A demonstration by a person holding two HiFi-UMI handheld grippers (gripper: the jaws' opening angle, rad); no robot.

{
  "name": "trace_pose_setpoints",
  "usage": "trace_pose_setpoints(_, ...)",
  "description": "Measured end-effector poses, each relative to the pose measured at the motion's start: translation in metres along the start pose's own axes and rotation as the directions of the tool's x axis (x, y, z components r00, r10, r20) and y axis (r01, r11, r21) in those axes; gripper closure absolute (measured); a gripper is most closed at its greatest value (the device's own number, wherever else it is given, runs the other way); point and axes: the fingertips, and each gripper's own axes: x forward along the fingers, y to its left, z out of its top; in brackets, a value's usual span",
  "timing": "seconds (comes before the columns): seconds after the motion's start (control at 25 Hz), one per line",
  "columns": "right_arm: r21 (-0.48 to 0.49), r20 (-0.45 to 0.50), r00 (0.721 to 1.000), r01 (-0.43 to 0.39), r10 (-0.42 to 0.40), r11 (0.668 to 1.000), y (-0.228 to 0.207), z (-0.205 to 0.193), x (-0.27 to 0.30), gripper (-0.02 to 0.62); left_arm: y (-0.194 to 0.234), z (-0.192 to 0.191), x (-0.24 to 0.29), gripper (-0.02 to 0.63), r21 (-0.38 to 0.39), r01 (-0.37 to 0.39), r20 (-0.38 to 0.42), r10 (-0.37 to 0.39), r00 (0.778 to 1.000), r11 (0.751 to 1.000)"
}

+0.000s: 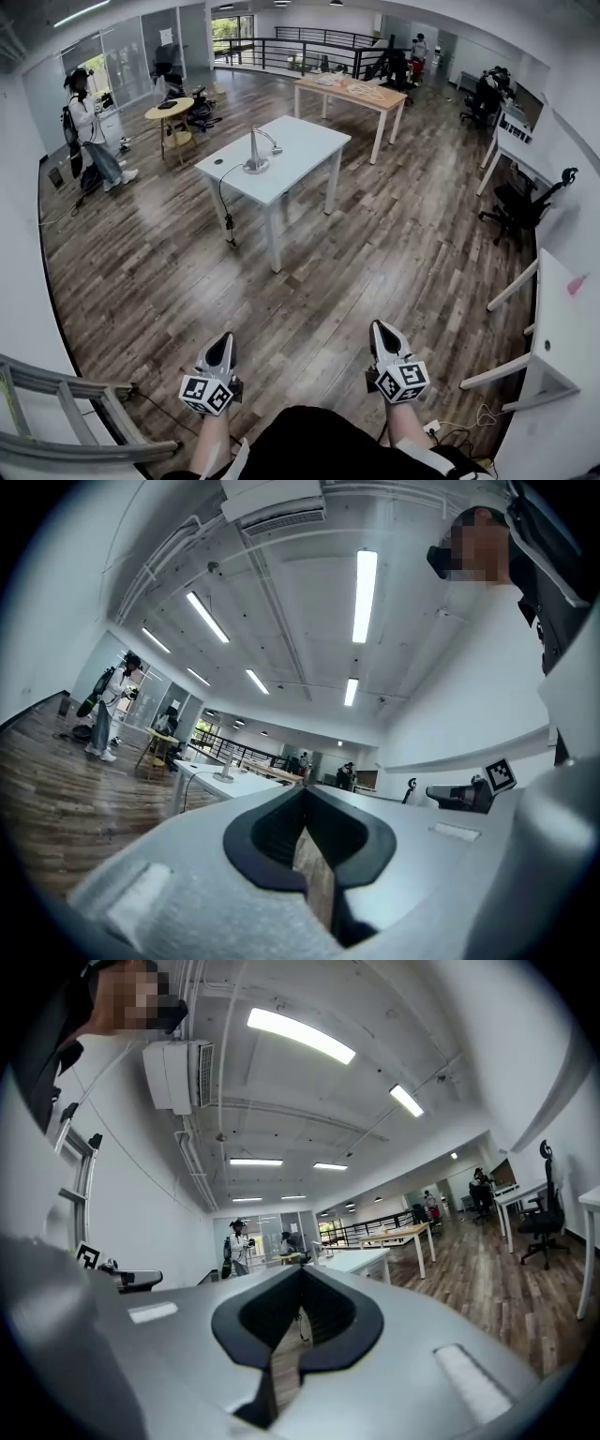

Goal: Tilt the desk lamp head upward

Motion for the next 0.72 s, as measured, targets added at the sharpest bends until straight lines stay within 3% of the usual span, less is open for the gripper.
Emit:
trace_pose_setpoints(0.32, 0.018, -0.040, 0.998, -0.044, 0.044, 0.999, 0.035, -0.025, 0.021, 0.594, 0.021, -0.006, -0.045, 0.607, -0.001, -0.035, -0.017, 0.035, 0.999, 0.999)
trace_pose_setpoints(0.72, 0.012, -0.065, 0.985, -0.161, 0.161, 0.987, 0.063, -0.026, 0.079, 0.594, 0.068, 0.006, -0.079, 0.607, -0.012, -0.190, 0.029, 0.190, 0.981, 0.982)
